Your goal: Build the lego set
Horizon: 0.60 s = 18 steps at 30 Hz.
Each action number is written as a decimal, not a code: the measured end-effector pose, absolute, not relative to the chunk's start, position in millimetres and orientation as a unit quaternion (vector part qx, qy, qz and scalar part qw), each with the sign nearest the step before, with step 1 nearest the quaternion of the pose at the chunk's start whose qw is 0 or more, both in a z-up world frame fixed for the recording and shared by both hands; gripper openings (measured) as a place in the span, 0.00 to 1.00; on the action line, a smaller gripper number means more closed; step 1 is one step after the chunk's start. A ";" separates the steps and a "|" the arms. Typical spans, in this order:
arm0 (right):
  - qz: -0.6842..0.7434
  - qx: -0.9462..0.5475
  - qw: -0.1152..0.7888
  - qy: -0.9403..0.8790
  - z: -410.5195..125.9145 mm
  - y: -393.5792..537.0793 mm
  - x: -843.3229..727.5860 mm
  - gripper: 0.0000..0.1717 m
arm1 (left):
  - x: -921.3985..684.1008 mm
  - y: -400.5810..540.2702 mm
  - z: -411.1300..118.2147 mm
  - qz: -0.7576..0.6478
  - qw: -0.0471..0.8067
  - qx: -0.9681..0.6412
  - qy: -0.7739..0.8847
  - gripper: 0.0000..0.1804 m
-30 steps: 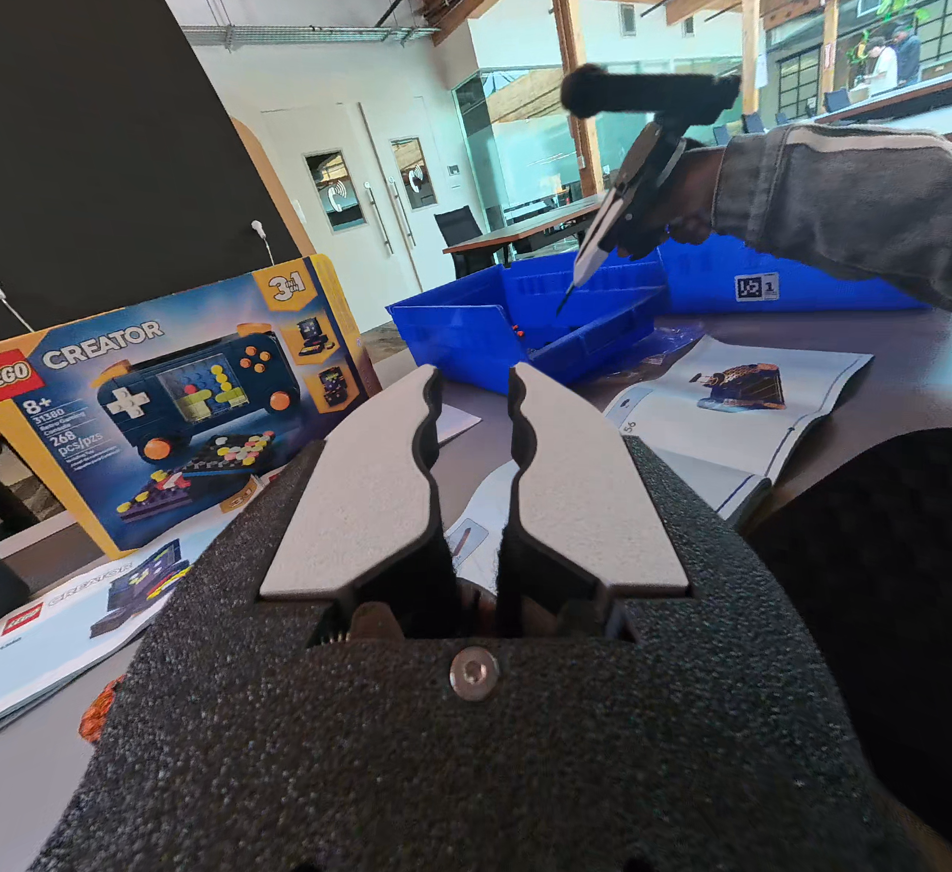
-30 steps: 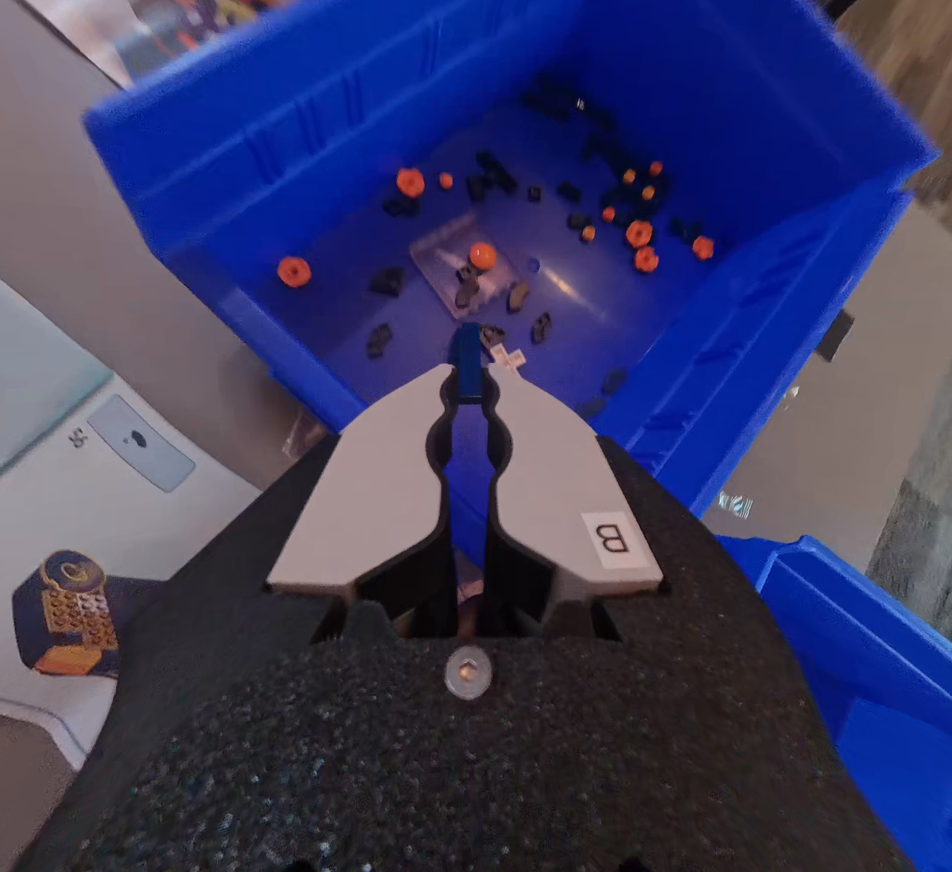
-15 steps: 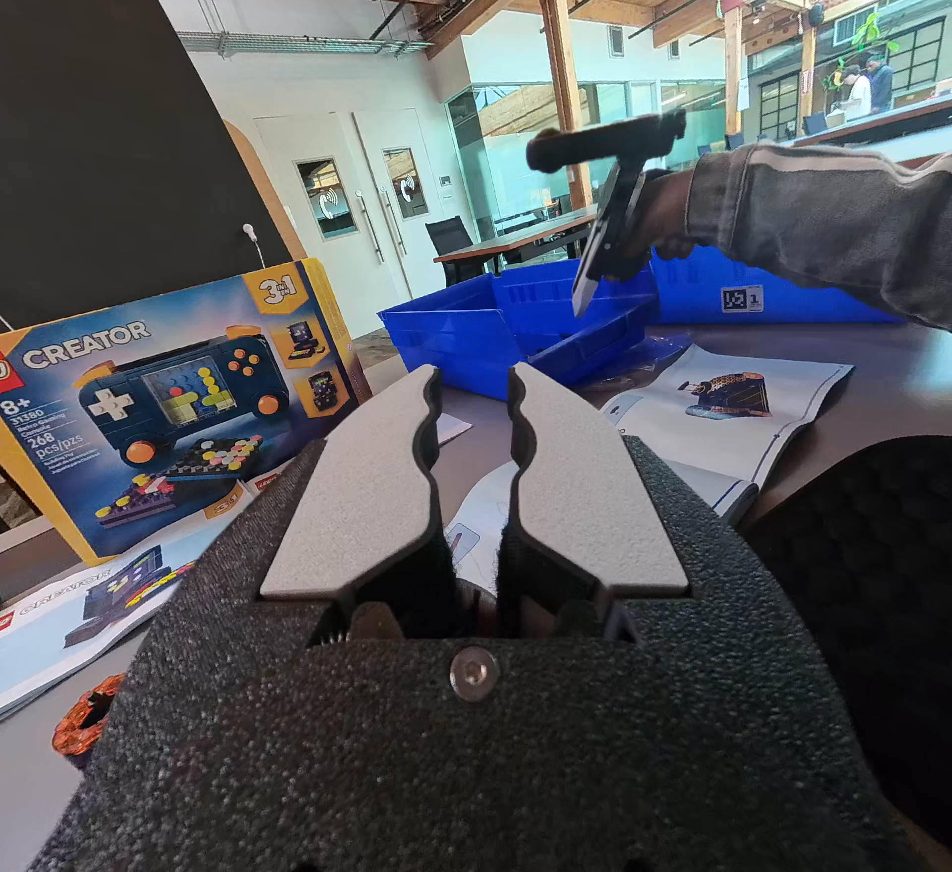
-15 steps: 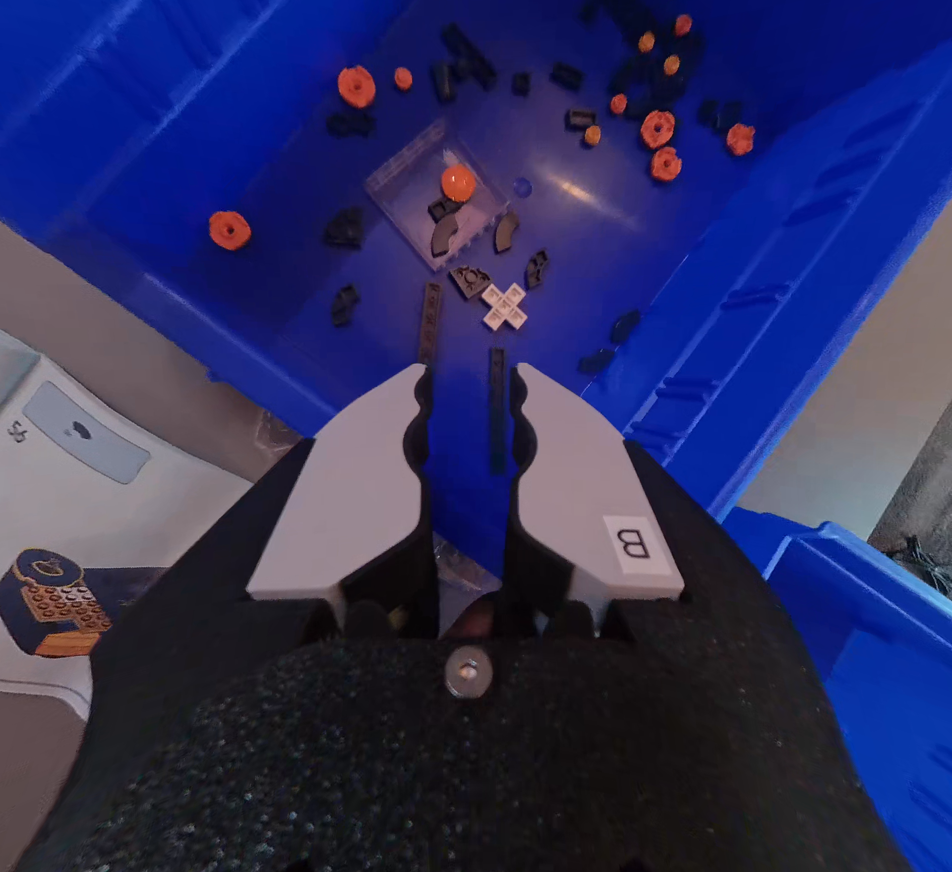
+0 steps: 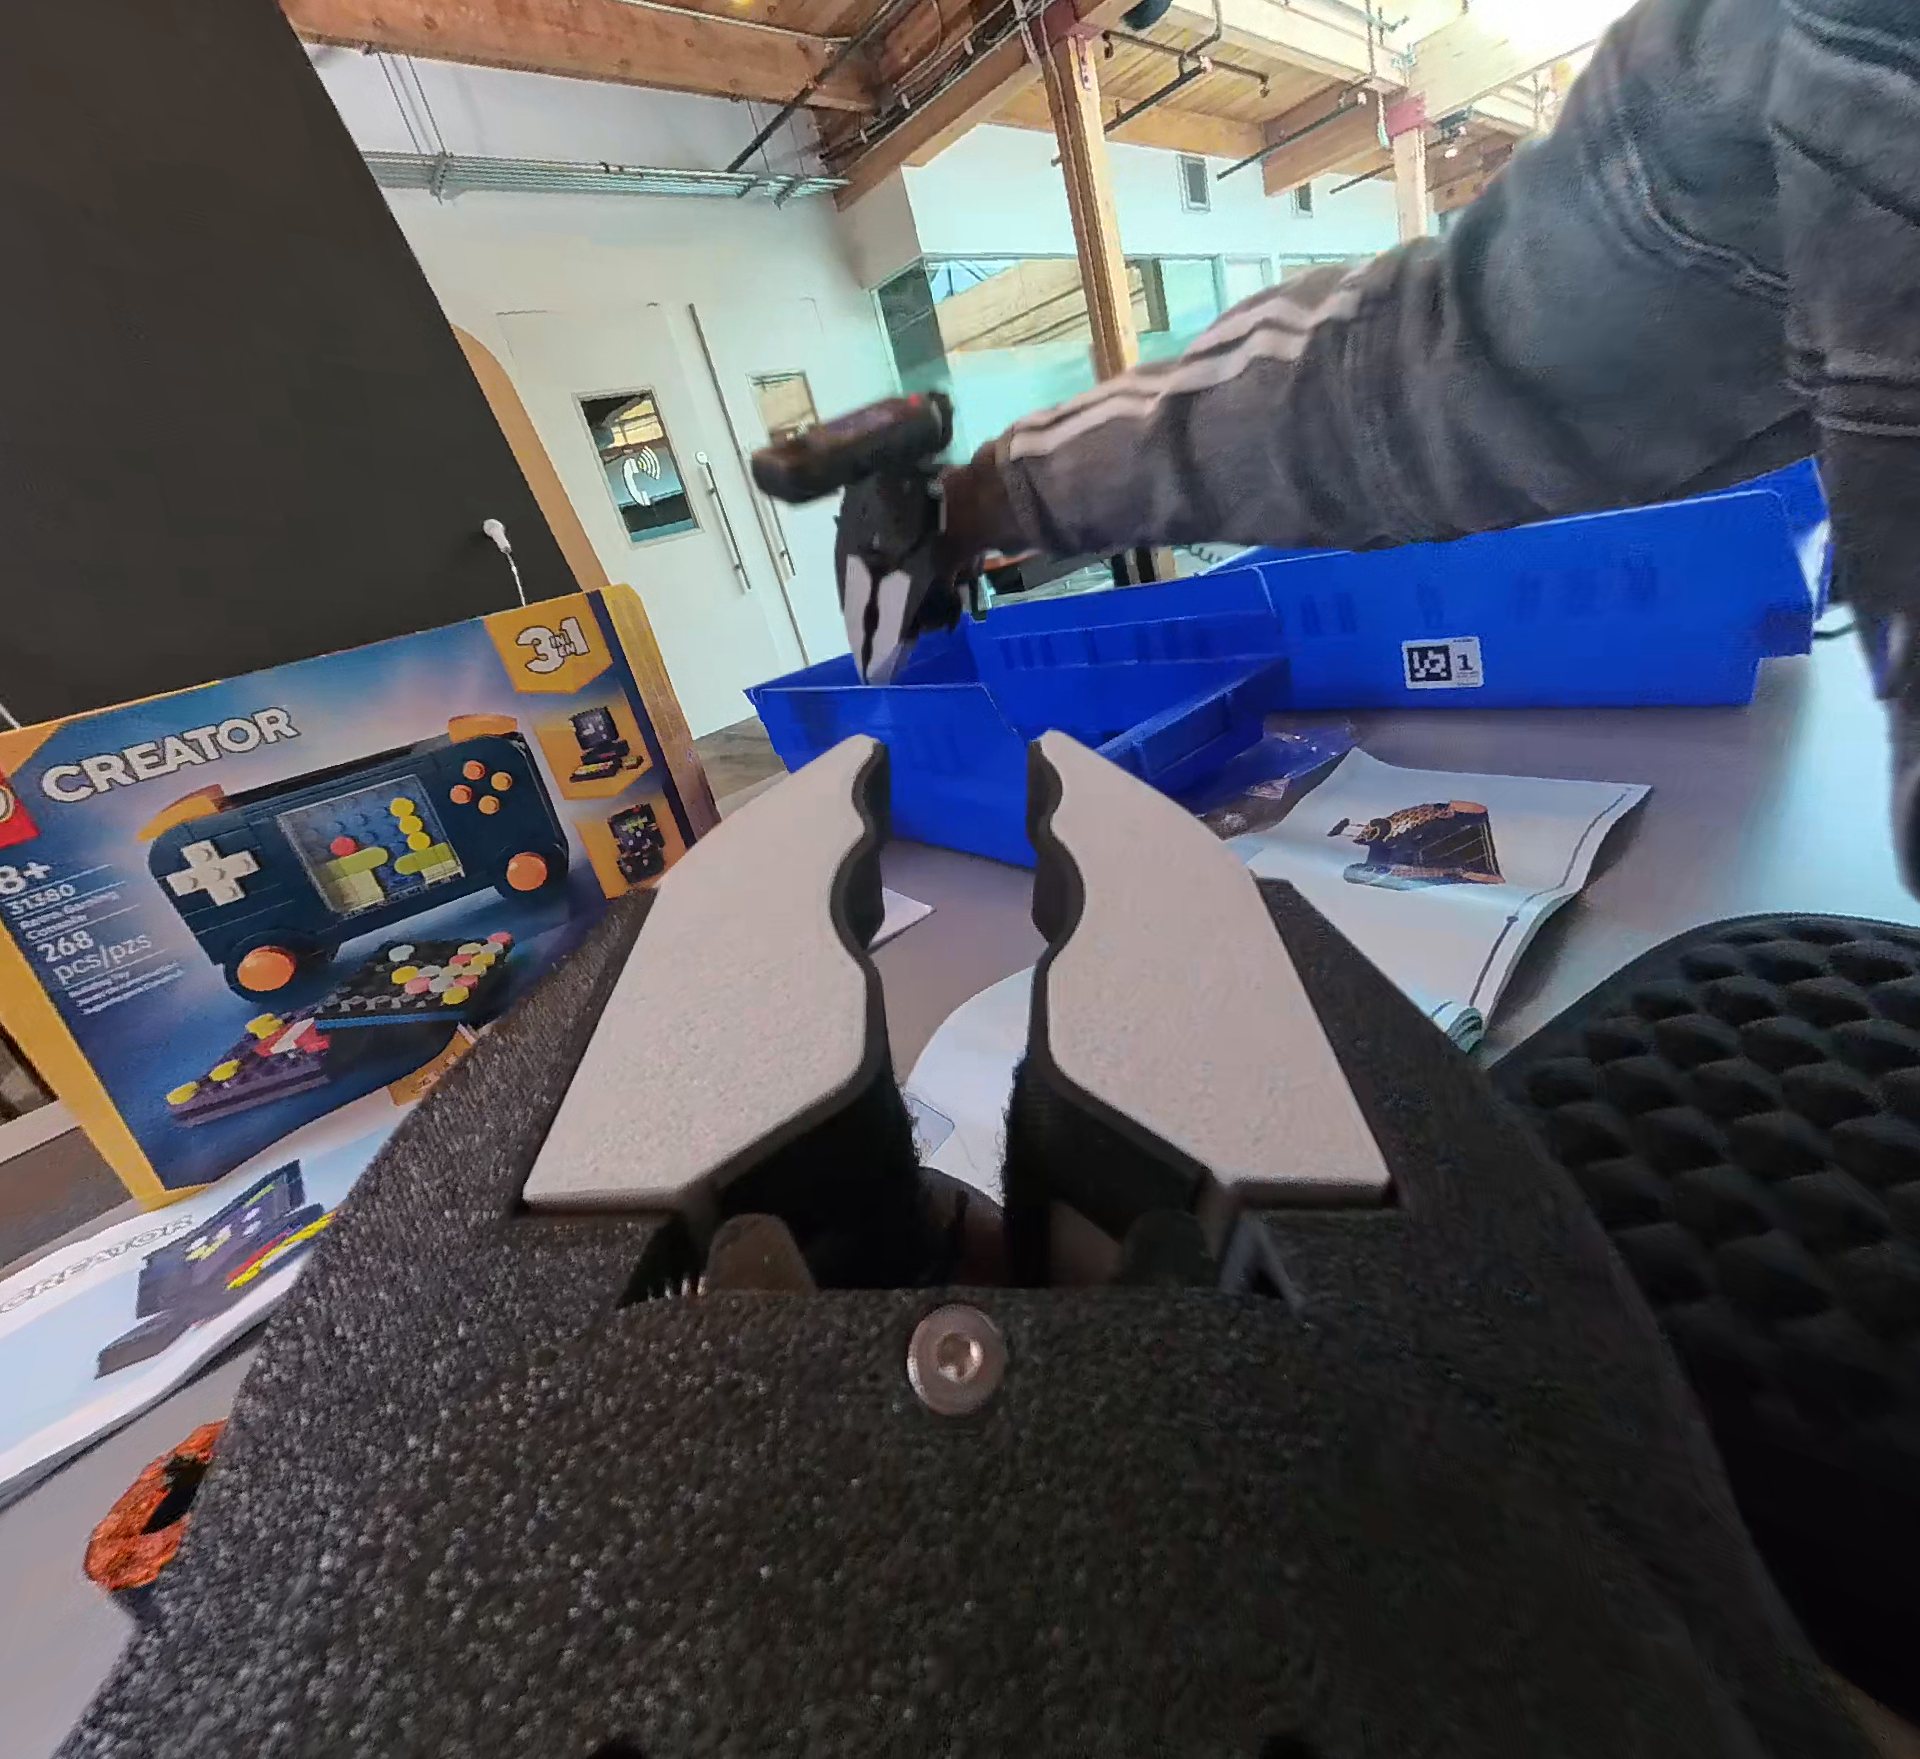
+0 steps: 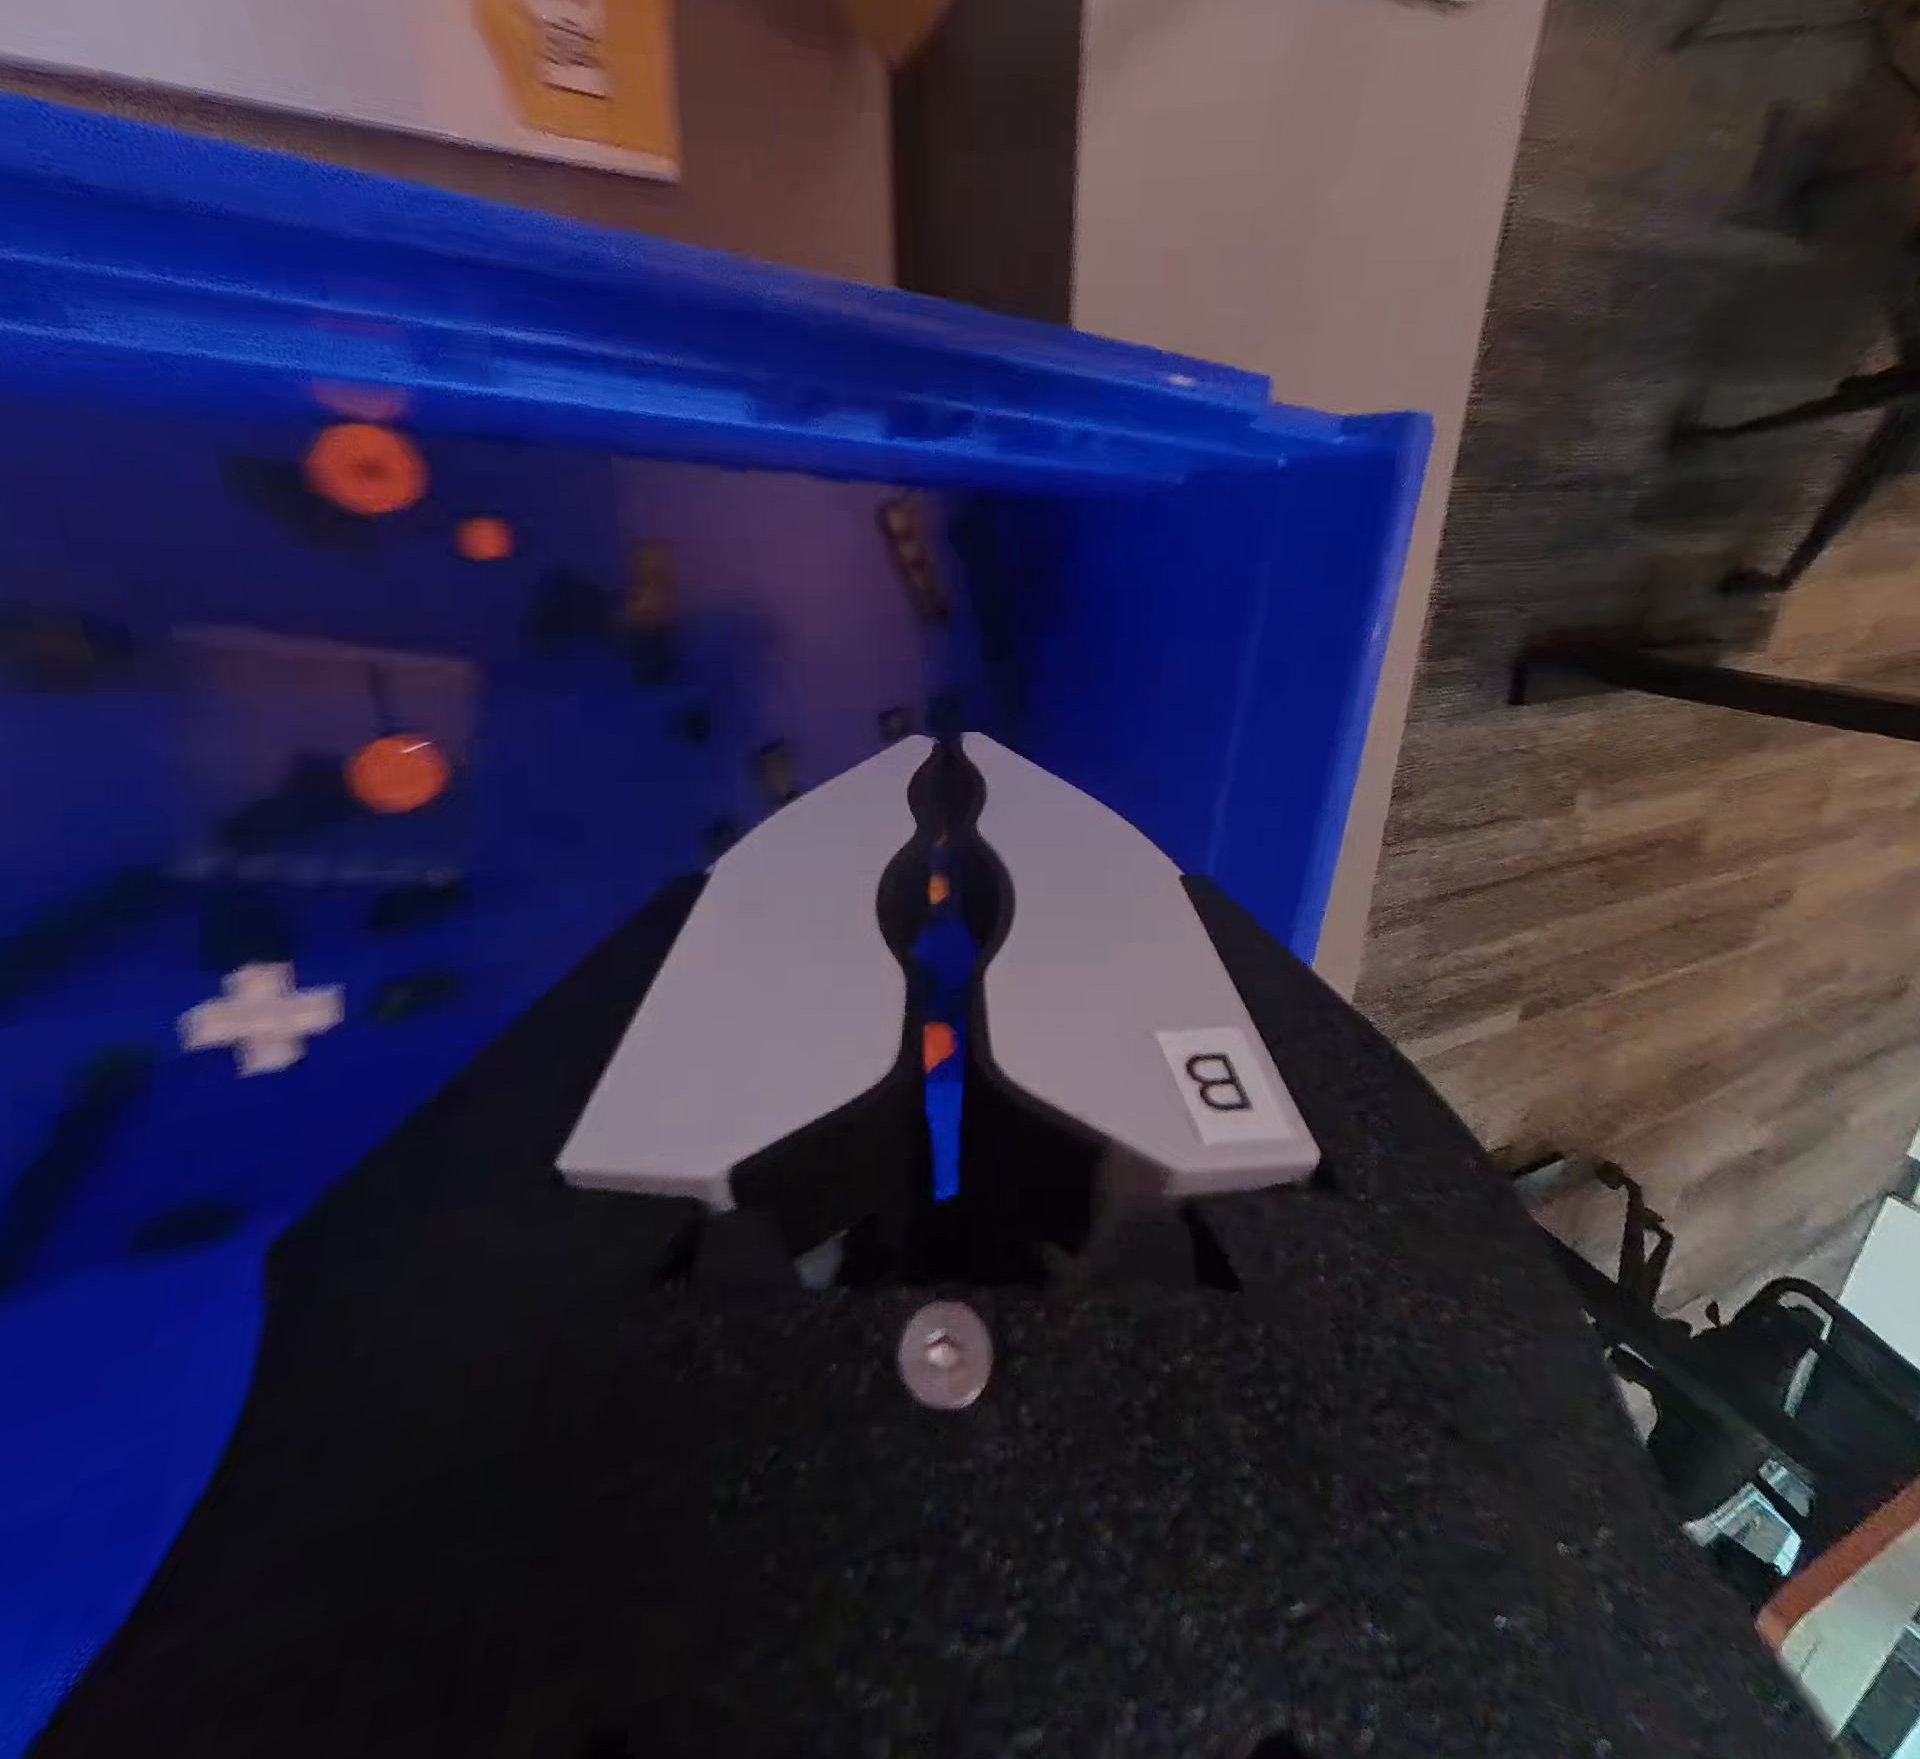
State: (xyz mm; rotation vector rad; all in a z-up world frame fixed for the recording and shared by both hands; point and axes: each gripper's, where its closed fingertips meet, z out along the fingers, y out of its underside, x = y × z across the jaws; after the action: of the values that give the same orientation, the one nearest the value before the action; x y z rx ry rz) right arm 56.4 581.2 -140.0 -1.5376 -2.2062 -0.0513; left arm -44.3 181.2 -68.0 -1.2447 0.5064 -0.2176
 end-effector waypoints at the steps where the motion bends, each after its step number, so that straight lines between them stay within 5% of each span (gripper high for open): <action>1: -0.018 -0.558 0.236 -0.795 -151.0 591.2 52.2 0.00 | -45.6 180.7 -67.1 -0.100 0.779 -0.574 0.232 0.13; 7: -0.024 -0.534 0.312 -0.785 -187.8 611.8 30.0 0.00 | -56.3 182.4 -65.5 -0.101 0.783 -0.577 0.208 0.13; 14: -0.087 -0.524 0.291 -0.796 -207.3 628.0 27.6 0.00 | -60.4 182.8 -65.5 -0.107 0.783 -0.580 0.198 0.13; 16: -0.053 -0.548 0.255 -0.795 -208.3 620.4 31.6 0.00 | -59.8 182.9 -66.1 -0.109 0.782 -0.581 0.198 0.13; 18: 0.038 -0.592 0.128 -0.795 -211.7 589.2 46.3 0.00 | -58.8 183.2 -67.2 -0.112 0.780 -0.582 0.200 0.13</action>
State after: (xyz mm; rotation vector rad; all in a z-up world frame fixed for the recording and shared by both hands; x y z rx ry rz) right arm 46.3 589.2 -211.7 -1.7206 -2.3122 0.1100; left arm -58.8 183.2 -67.2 -1.2587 0.4312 -0.2418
